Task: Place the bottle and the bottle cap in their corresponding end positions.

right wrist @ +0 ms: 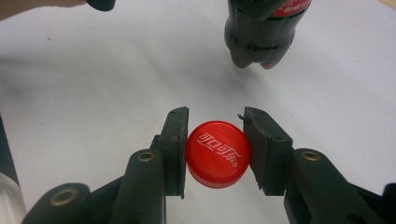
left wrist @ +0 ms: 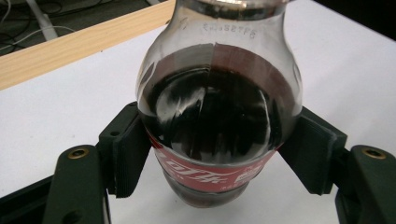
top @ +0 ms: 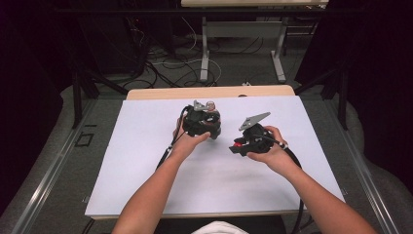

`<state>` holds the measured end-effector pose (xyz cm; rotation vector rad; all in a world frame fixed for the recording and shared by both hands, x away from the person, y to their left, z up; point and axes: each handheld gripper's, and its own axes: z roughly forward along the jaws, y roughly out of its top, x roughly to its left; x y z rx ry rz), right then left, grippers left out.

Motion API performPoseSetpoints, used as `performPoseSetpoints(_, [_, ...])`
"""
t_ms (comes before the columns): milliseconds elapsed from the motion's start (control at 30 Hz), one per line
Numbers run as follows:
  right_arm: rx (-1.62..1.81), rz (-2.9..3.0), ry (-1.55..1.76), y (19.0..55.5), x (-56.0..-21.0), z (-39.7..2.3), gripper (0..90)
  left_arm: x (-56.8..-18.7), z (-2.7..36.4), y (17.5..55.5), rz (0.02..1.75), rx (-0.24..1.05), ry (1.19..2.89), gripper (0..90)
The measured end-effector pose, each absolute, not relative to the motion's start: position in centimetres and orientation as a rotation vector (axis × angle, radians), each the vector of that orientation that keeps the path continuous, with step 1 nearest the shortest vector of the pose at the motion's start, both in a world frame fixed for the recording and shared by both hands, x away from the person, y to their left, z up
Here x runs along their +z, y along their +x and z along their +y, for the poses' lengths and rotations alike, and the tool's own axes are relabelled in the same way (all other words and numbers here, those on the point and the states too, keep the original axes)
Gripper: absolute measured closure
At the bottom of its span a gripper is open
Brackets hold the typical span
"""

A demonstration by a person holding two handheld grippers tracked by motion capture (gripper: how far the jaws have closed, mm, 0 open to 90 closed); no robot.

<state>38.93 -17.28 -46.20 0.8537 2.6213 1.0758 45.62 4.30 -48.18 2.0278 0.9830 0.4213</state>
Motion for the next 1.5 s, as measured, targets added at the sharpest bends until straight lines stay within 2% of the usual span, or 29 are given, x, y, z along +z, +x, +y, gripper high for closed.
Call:
performPoseSetpoints(500, [1.069,2.636,0.835,39.1,-46.8,-16.6,61.6,-51.0,3.2,45.7,0.963,0.437,2.067,29.9])
performPoseSetpoints(900, [1.08,2.647,0.835,39.0,-48.4,-15.5,61.5,-51.1,3.6,45.6,0.977,0.407,2.059,28.4])
performPoseSetpoints(1067, [1.105,2.666,0.813,38.8,-49.3,-14.8,61.5,-50.7,4.2,45.1,0.982,0.39,2.053,15.9])
performPoseSetpoints(1133, [1.115,2.675,0.821,38.5,-50.0,-14.2,61.5,-50.3,4.8,44.7,0.991,0.375,2.032,14.9])
performPoseSetpoints(1333, [1.085,2.726,0.789,37.9,-52.3,-12.8,61.4,-49.8,6.8,43.2,0.998,0.31,1.978,3.5])
performPoseSetpoints(1500, [1.085,2.735,0.741,37.9,-53.3,-11.9,61.4,-49.4,8.4,41.8,1.019,0.308,1.951,0.7])
